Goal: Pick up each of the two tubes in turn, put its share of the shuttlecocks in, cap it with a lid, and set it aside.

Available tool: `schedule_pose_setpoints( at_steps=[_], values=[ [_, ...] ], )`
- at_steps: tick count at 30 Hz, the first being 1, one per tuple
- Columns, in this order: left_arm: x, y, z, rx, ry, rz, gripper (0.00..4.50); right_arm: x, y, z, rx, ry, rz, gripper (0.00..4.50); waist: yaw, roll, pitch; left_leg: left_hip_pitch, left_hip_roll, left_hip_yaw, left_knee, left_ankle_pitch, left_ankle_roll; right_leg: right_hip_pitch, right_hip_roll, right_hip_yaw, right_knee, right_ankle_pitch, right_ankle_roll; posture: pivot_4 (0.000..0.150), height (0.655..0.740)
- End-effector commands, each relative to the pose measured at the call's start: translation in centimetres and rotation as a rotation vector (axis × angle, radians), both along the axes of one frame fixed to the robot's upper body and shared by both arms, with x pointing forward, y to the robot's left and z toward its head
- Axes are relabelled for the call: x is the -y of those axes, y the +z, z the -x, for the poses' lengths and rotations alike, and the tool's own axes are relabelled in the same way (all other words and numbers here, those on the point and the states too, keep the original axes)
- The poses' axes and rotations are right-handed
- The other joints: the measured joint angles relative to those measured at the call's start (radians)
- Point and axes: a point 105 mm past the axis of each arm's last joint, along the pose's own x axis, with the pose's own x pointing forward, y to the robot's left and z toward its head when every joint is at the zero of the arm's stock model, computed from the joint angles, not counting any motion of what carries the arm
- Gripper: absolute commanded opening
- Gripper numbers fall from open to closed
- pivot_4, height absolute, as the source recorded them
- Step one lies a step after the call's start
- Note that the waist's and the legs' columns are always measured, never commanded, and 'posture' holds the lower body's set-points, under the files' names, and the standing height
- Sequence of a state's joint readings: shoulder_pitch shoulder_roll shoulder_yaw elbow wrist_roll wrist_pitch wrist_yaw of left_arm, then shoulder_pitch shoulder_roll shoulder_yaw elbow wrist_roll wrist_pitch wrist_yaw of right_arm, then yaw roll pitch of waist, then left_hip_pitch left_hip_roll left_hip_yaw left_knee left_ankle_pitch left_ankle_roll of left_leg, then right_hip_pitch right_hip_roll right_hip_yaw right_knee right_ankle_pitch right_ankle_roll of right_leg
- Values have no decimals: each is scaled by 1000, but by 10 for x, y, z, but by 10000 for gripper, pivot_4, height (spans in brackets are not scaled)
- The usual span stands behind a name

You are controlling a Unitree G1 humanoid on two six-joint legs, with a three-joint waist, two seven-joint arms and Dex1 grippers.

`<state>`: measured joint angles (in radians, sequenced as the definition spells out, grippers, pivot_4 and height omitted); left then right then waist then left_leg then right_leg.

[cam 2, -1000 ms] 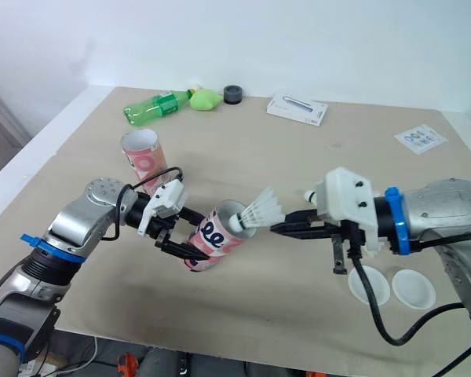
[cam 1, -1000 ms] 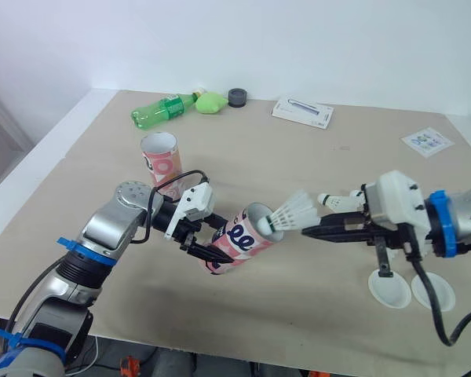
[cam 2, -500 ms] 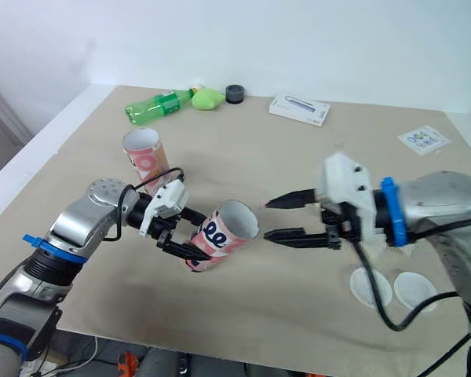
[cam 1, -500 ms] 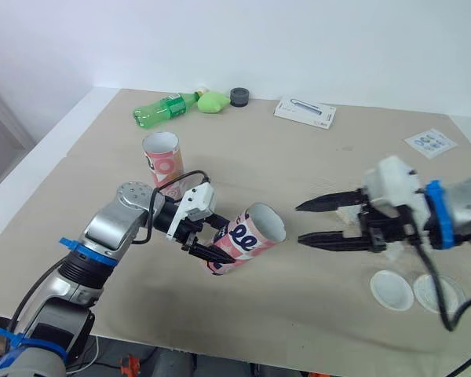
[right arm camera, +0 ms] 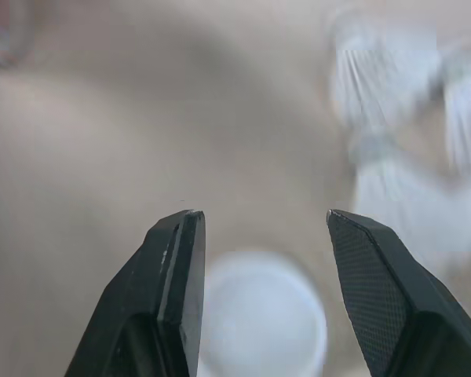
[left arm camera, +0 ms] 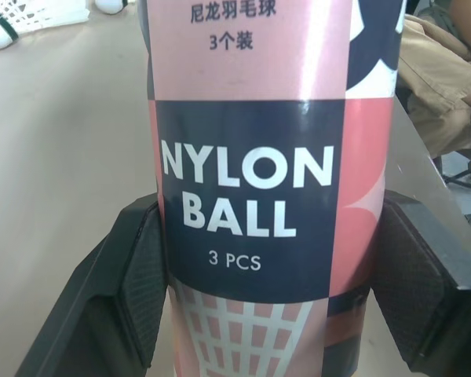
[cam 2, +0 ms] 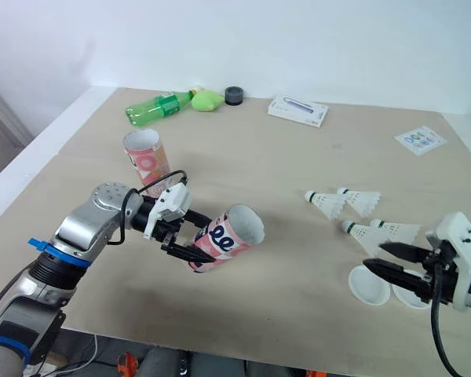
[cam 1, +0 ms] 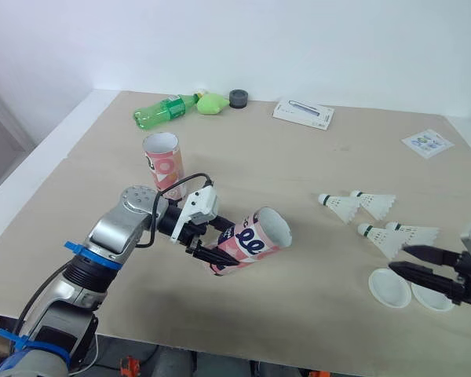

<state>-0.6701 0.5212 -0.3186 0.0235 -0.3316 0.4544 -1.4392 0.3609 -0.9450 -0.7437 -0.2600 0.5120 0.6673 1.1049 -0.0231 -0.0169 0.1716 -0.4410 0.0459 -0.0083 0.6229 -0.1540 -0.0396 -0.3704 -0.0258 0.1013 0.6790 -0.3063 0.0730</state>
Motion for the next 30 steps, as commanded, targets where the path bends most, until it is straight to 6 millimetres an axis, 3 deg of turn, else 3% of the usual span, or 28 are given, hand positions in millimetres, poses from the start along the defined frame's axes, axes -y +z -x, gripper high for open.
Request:
schedule_pose_setpoints(
  at_steps=[1, 11, 23, 26, 30],
  values=[
    [5, -4, 4, -12, -34, -7, 32284, 16, -6, -9, 20, -46, 23, 26909, 0, 0, 0, 0, 0, 0, 0, 0, 0, 0, 0, 0, 0, 0, 0, 1500, 7203],
    [-1, 14, -1, 6, 0, 59, 32284, 10, -13, -39, 25, -19, -10, 26909, 0, 2, 0, -1, 0, 0, -2, 0, 0, -1, 1, 0, 0, 1, 3, 1500, 7203],
    [1, 13, -3, 44, 5, 87, 32284, -8, -14, -59, 34, 27, -38, 26909, -1, 1, 1, -1, 0, 0, -2, 0, 0, -2, 1, 0, 0, 2, 3, 1500, 7203],
    [3, 13, -7, 50, 21, 99, 32284, -9, -14, -63, 50, 19, -41, 19814, -1, 1, 1, -1, 0, 0, -2, 0, 0, -2, 1, 0, 0, 1, 3, 1500, 7203],
    [3, 12, -8, 55, 26, 105, 32284, -12, -12, -63, 58, 36, -58, 6071, -2, 1, 1, -1, 0, -1, -2, 0, 0, -2, 1, 0, 0, 2, 3, 1500, 7203]
  ],
)
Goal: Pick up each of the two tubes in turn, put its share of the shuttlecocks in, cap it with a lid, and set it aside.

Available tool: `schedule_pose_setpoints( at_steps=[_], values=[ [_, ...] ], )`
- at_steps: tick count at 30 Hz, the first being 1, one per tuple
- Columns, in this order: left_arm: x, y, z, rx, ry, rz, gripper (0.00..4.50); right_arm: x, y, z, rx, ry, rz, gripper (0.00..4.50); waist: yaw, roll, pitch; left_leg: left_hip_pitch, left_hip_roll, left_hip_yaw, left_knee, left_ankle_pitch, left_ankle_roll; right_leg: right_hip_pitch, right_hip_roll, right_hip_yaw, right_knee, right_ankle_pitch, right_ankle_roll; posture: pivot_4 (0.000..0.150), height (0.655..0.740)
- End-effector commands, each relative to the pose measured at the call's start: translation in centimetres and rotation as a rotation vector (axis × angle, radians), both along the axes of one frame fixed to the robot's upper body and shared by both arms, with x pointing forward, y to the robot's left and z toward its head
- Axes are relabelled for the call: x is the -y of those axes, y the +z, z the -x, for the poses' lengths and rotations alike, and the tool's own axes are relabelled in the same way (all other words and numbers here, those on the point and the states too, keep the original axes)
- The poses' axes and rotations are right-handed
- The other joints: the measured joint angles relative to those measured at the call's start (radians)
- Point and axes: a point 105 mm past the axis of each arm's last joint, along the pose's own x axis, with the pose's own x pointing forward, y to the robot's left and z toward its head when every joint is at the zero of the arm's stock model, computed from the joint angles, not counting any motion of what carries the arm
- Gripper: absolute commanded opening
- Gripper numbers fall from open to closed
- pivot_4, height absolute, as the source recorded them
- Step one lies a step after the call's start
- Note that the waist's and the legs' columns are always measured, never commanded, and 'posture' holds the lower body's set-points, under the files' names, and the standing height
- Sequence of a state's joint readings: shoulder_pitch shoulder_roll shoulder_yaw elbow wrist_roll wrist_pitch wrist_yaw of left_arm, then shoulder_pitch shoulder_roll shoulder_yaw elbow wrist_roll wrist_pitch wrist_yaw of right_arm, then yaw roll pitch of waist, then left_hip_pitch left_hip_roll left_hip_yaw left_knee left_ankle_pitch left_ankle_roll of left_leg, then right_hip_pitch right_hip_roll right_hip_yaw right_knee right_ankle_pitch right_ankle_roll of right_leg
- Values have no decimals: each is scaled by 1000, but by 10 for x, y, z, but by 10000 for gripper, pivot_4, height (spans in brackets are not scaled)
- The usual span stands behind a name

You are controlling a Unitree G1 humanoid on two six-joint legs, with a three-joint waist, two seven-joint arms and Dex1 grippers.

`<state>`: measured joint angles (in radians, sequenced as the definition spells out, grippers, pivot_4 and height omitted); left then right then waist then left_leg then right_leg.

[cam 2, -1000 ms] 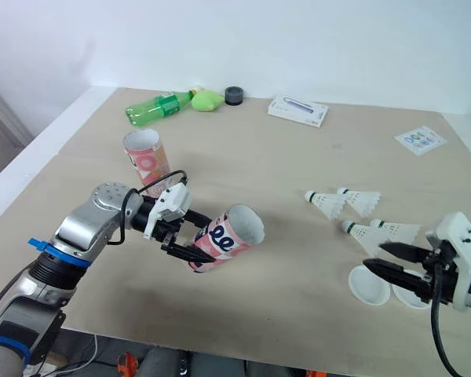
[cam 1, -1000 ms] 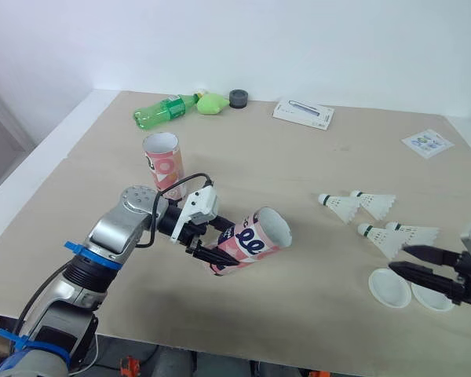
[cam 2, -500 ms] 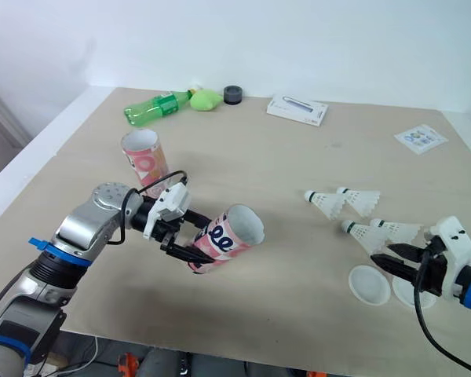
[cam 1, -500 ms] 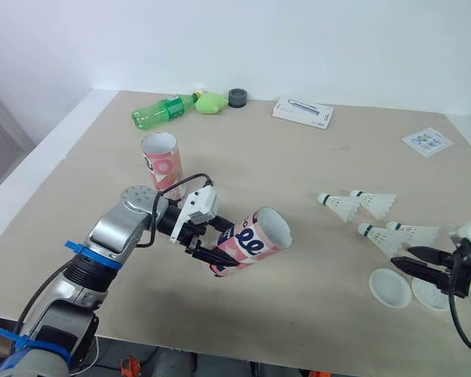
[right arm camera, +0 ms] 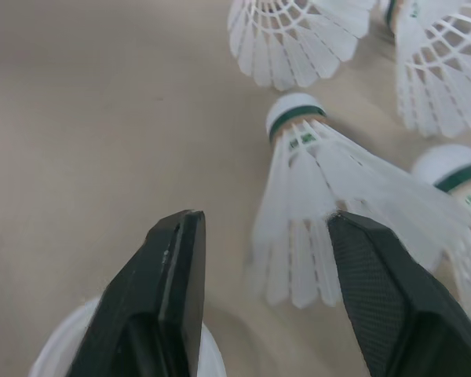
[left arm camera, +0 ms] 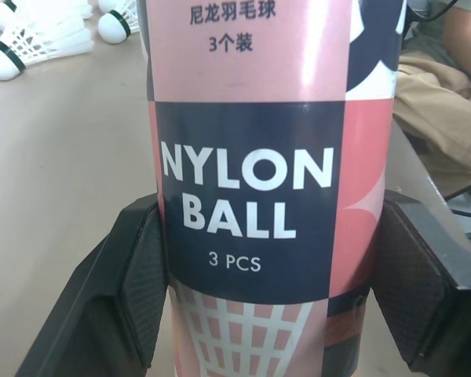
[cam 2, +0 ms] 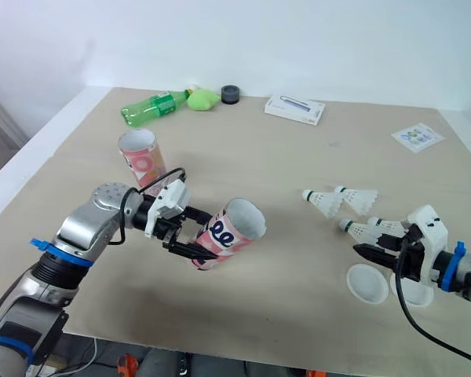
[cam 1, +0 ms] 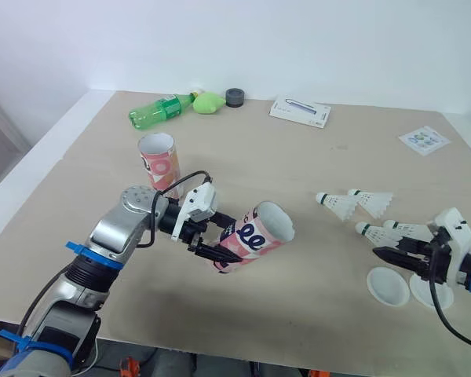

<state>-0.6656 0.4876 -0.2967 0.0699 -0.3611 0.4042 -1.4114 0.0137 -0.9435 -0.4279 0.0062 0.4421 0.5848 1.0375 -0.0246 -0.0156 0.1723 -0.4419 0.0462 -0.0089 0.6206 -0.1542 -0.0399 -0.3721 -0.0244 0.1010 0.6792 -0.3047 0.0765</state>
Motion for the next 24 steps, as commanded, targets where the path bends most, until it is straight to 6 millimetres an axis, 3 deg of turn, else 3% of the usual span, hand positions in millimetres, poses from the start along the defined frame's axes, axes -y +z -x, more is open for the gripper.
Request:
schedule_pose_setpoints(
  at_steps=[1, 2, 7, 11, 18, 24],
  values=[
    [0, 8, -2, 51, 4, 28, 32284, -4, 8, -1, 33, 20, -18, 6071, 0, 0, 0, 0, 0, 0, 0, 0, 0, 0, 0, 0, 0, 0, 0, 1500, 7203],
    [0, 8, -2, 52, 2, 28, 32284, -5, 8, 0, 28, 25, -23, 2939, 0, 0, 0, 0, 0, 0, 0, 0, 0, 0, 0, 0, 0, 0, 0, 1500, 7203],
    [2, 9, -3, 55, -4, 57, 32284, -10, 14, 6, 21, 49, -44, 2939, 0, 0, 0, 0, 0, 0, 0, 0, 0, 0, 0, 0, 0, 0, 0, 1500, 7203],
    [5, 10, -2, 52, -10, 88, 32284, -19, 42, 12, 99, 102, -81, 2939, 0, 0, 0, 0, 0, 0, 0, 0, 0, 0, 0, 0, 0, 0, 0, 1500, 7203],
    [7, 6, -1, 55, -16, 111, 32284, -59, 101, 21, 274, 312, 37, 2939, -1, 0, 0, 0, 0, 0, 0, 0, 0, 0, 1, 0, 0, 0, 0, 1500, 7203],
    [9, 5, -3, 62, -13, 119, 32284, -121, 151, 30, 453, 583, 106, 2939, -1, -1, 1, 0, 1, 0, 0, 0, 0, 0, 1, 0, 0, 0, -1, 1500, 7203]
  ],
)
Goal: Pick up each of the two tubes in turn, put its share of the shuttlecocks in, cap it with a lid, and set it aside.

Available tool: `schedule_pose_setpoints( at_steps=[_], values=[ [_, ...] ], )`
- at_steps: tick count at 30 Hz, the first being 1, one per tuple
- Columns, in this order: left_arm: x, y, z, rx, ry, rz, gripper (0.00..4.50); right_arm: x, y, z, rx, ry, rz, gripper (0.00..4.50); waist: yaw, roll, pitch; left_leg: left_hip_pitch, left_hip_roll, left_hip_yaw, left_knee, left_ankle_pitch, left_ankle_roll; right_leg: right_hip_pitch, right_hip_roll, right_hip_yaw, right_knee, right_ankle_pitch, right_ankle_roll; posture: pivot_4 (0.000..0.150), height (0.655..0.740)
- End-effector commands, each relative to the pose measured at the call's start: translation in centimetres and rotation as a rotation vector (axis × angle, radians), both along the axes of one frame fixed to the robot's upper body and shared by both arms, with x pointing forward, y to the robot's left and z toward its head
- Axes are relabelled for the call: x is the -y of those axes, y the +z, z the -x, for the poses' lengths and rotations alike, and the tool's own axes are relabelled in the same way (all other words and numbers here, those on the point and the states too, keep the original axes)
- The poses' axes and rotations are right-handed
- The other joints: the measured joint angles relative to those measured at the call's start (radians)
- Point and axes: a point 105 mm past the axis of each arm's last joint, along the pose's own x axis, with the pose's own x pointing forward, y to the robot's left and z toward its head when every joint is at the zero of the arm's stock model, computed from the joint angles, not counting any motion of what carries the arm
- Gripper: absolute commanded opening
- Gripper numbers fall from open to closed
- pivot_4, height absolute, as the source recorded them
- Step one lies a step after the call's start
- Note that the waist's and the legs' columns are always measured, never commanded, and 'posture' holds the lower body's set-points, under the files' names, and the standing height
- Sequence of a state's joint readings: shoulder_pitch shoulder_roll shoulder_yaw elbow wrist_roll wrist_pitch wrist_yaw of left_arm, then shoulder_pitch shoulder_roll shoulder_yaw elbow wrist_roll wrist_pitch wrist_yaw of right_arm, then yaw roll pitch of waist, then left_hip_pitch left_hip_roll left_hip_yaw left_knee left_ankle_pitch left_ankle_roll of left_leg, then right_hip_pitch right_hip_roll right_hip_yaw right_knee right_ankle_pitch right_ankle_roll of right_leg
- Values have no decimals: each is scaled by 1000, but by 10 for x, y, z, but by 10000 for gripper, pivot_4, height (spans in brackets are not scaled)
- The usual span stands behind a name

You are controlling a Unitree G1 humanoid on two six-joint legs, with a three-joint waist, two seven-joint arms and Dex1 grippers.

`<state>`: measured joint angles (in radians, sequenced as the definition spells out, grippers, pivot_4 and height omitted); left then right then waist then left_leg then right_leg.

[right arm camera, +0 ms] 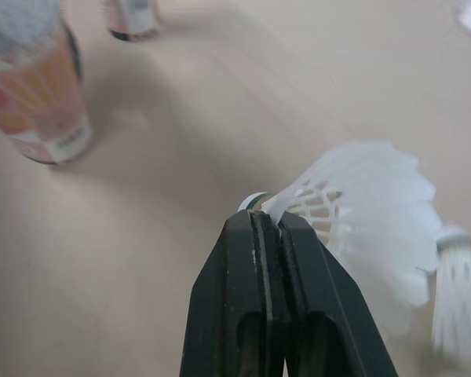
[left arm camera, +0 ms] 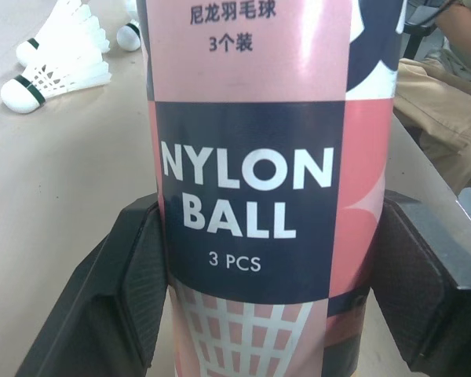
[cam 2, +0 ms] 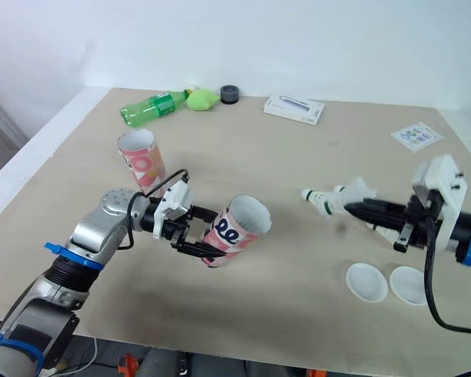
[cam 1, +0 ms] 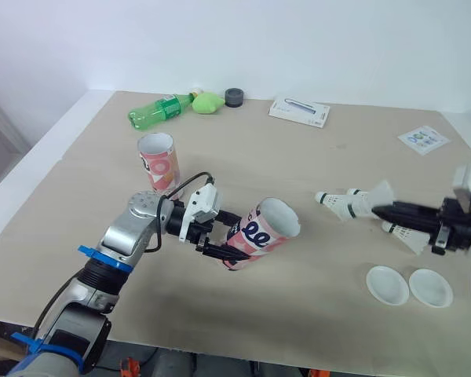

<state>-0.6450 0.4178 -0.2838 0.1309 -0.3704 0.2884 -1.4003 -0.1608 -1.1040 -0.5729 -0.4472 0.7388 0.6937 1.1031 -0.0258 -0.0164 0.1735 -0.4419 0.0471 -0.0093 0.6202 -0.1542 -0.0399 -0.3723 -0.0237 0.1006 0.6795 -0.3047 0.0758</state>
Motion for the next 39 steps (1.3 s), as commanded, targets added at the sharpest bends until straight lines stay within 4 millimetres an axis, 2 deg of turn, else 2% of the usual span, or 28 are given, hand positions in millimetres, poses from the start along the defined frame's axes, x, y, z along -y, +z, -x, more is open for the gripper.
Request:
schedule_pose_setpoints(
  at_steps=[1, 8, 13, 17, 19, 21, 22, 24, 25, 26, 33, 36, 37, 38, 39],
  values=[
    [-1, 7, -1, 34, 1, 20, 32284, -33, 21, 10, 80, 152, 10, 2939, 0, -1, 0, 0, 0, 0, 0, 0, 0, 0, 0, 0, 0, 0, 0, 1500, 7203],
    [-2, 6, -1, 31, 5, 15, 32284, -57, 18, 16, 72, 276, 3, 2939, 1, -2, 2, -1, 0, 0, -1, 0, 0, -1, 0, 0, 0, 0, -1, 1500, 7203],
    [-3, 6, -1, 29, 8, 12, 32284, -77, 5, 26, 29, 381, 5, 2939, 1, -2, 2, -2, 0, 0, -1, 0, 0, -2, 0, 0, 0, 0, -1, 1500, 7203],
    [-4, 7, -1, 28, 9, 11, 32284, -86, -1, 27, 8, 422, -3, 2939, 1, -2, 2, -2, 0, -1, -1, 0, 0, -2, 0, -1, 0, 0, -1, 1500, 7203],
    [-4, 7, -1, 28, 8, 11, 32284, -90, -9, 20, -10, 411, 5, 2939, 1, -2, 2, -2, 0, 0, 0, 0, 0, -2, 0, -1, 0, 0, -1, 1500, 7203],
    [-3, 8, -2, 30, 7, 11, 32284, -92, -17, 13, -36, 402, 24, 7699, 1, -2, 2, -2, 0, 0, 0, 0, 0, -2, 0, -1, 0, 0, -1, 1500, 7203],
    [-3, 8, -2, 30, 7, 12, 32284, -93, -18, 11, -42, 400, 29, 8728, 0, -2, 2, -1, 1, -1, 0, 0, 0, -2, 0, -1, 0, 0, -1, 1500, 7203],
    [-2, 9, -3, 31, 9, 15, 32284, -93, -20, 8, -44, 394, 38, 18228, 0, -2, 2, -1, 1, 0, 0, 0, 0, -2, 0, -1, 0, 0, -2, 1500, 7203],
    [-2, 10, -3, 31, 10, 16, 32284, -94, -20, 8, -42, 393, 45, 26517, 0, -2, 2, -2, 1, 0, 0, 0, 0, -2, 0, -1, 0, 0, -2, 1500, 7203],
    [-1, 10, -3, 31, 11, 21, 32284, -92, -20, 11, -46, 400, 49, 28666, 0, -2, 2, -2, 1, 0, 0, 0, 0, -2, 0, -1, 0, 0, -2, 1500, 7203],
    [-2, 10, -2, 17, 16, 46, 32284, -66, -2, 12, -37, 316, -5, 28666, 2, -2, 2, -2, 1, -1, 0, 0, 0, -2, 0, -1, 0, 0, -3, 1500, 7203],
    [-5, 4, 0, 18, 4, 20, 32284, -54, -5, 10, -76, 269, -44, 21048, 2, -2, 2, -2, 1, -1, 0, 0, 0, -2, 0, -1, 1, 0, -3, 1500, 7203],
    [-6, 3, 1, 16, -9, 4, 32284, -55, -7, 12, -89, 290, -39, 15399, 2, -2, 2, -2, 1, -1, 0, 0, 0, -2, 0, -2, 1, 0, -3, 1500, 7203],
    [-6, 2, 2, 16, -19, -9, 32284, -57, -7, 15, -103, 314, -40, 15399, 2, -2, 2, -2, 1, -1, 0, 0, 0, -2, 0, -1, 1, 0, -3, 1500, 7203],
    [-6, 1, 2, 15, -26, -20, 32284, -59, -7, 16, -110, 331, -39, 13588, 1, -2, 2, -2, 1, -1, 0, 0, 0, -2, 0, -1, 1, 0, -3, 1500, 7203]
  ],
)
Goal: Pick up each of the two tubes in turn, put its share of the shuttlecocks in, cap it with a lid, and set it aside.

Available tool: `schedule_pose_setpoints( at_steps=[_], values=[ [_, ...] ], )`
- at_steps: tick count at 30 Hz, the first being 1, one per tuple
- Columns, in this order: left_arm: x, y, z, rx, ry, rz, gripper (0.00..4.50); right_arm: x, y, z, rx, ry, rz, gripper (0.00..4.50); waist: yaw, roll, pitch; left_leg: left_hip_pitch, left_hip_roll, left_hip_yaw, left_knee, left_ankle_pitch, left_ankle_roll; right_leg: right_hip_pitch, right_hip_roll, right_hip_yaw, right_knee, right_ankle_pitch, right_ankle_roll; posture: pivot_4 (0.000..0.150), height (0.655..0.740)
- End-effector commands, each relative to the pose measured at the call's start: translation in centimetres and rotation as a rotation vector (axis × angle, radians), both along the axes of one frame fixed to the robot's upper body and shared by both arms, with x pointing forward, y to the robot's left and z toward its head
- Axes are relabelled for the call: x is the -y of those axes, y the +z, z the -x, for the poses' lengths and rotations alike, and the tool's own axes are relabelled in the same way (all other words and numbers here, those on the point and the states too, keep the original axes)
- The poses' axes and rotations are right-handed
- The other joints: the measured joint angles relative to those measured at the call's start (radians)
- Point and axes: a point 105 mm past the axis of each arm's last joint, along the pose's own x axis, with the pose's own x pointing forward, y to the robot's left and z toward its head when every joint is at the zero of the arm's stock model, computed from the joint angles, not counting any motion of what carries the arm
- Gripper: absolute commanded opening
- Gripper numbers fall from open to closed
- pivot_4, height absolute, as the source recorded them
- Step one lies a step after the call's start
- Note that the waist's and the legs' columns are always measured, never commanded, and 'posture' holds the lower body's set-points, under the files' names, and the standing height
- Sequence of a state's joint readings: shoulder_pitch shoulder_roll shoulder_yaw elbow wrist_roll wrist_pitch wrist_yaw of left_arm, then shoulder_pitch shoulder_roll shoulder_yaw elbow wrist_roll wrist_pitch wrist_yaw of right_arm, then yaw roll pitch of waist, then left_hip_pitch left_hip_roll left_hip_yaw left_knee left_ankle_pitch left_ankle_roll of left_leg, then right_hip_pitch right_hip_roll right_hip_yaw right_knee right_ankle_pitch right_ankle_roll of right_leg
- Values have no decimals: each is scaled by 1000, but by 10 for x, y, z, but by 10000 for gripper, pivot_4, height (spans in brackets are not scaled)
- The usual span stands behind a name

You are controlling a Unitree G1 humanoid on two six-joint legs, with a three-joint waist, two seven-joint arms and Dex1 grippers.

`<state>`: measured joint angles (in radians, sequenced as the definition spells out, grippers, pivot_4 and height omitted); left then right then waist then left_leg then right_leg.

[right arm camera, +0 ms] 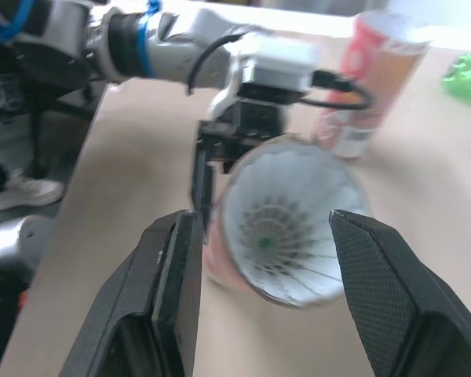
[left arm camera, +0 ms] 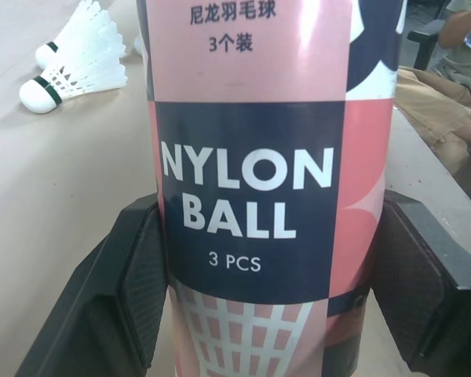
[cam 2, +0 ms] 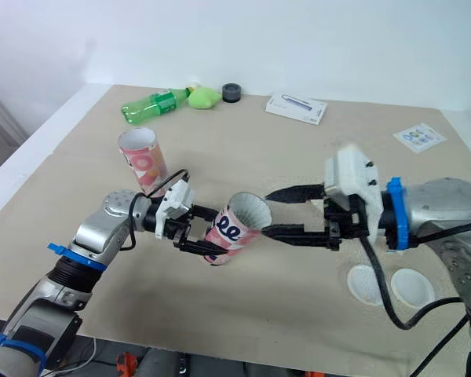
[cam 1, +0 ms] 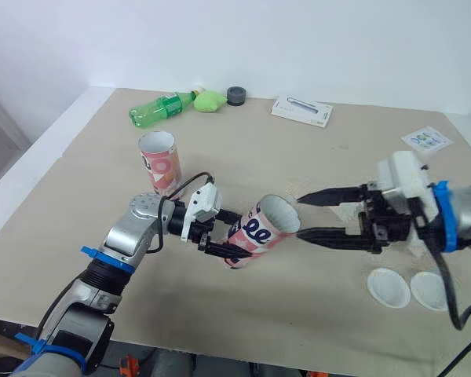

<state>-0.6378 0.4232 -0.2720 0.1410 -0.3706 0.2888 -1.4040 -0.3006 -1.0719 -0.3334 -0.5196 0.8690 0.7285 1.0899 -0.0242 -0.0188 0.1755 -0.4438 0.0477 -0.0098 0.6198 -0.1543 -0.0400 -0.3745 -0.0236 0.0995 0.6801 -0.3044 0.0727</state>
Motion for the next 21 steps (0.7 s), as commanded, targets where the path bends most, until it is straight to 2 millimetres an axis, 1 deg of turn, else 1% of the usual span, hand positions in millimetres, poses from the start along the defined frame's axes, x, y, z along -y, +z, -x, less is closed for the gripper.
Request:
schedule_pose_setpoints(
  at_steps=[1, 2, 3, 4, 8, 11, 15, 17, 21],
  values=[
    [-1, 2, 4, 24, -46, -30, 32284, -3, 8, 8, 0, 69, 2, 7401, 0, 0, 0, 0, 0, 0, 0, 0, 0, 0, 0, 0, 0, 0, 0, 1500, 7203],
    [-1, 2, 4, 19, -53, -40, 32284, -4, 9, 8, 1, 77, 14, 5941, 0, 0, 0, 0, 0, 0, 0, 0, 0, 0, 0, 0, 0, 0, 0, 1500, 7203],
    [-1, 3, 3, 22, -58, -57, 32284, -7, 10, 7, 2, 102, 23, 2256, -2, 0, 0, 0, 0, 0, 0, 0, 0, 0, 0, 0, 0, 0, 0, 1500, 7203],
    [0, 3, 1, 26, -58, -73, 32284, -10, 12, 7, 2, 128, 34, 759, -2, 0, 0, 0, 0, 0, 0, 0, 0, 0, 0, 0, 0, 0, 1, 1500, 7203],
    [1, 3, -4, 38, -59, -97, 32284, -30, 6, 9, -5, 271, 131, 759, -5, 0, 0, 1, 0, 0, 0, 0, 0, 0, 0, 0, 0, 0, 1, 1500, 7203],
    [3, 4, -4, 30, -62, -94, 32284, -42, 1, 4, 3, 349, 203, 759, -8, 0, 0, 1, 1, 0, 0, 0, 0, 0, 1, 0, 0, 0, 1, 1500, 7203],
    [3, 5, -4, 28, -63, -91, 32284, -53, -4, -18, 56, 318, 280, 759, -9, 0, 0, 0, 1, 0, 0, 0, 0, -1, 0, 0, 0, 0, 1, 1500, 7203],
    [4, 5, -5, 27, -63, -90, 32284, -56, -7, -19, 61, 362, 313, 759, -7, 0, 0, 0, 1, 0, 0, 0, 0, -2, 0, 0, 1, 0, 0, 1500, 7203],
    [4, 7, -5, 32, -63, -89, 32284, -65, -14, -29, 99, 417, 394, 759, -8, 0, 0, -1, 0, 0, 0, 0, 0, -3, 0, 0, 1, 0, -1, 1500, 7203]
  ],
)
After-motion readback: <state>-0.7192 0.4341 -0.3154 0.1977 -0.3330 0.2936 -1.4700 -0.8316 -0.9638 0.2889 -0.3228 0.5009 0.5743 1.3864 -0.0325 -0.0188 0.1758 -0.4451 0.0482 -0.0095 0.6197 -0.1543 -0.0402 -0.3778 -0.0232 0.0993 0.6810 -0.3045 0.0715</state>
